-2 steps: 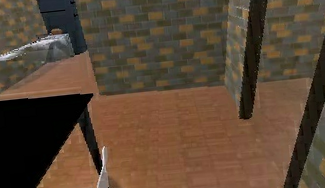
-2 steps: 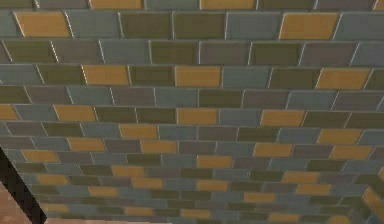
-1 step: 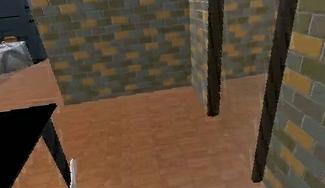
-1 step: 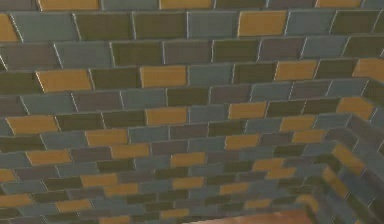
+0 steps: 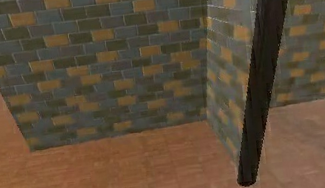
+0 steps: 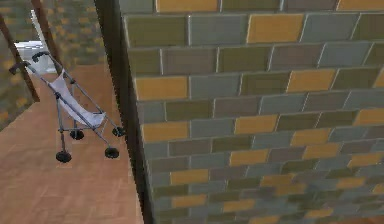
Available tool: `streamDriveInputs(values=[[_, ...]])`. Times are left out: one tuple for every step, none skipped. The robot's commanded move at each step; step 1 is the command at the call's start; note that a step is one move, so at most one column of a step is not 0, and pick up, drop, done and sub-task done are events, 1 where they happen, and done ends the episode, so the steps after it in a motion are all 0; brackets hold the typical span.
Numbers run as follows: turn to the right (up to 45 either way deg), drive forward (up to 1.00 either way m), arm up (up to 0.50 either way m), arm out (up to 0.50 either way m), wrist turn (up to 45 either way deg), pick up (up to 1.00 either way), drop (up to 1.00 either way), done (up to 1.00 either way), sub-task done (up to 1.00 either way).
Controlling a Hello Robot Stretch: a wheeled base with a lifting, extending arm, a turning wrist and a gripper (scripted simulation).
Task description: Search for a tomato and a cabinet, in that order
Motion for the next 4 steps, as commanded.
streamDriveInputs(values=[[18.0,0.00,0.00,0.00,0.0,0.00,0.00,0.00,0.00],[0.0,0.05,0.00,0.00,0.0,0.00,0.00,0.00,0.00],[-45.0,0.00,0.00,0.00,0.0,0.00,0.00,0.00,0.00],[0.0,0.80,0.00,0.00,0.0,0.00,0.00,0.00,0.00]])
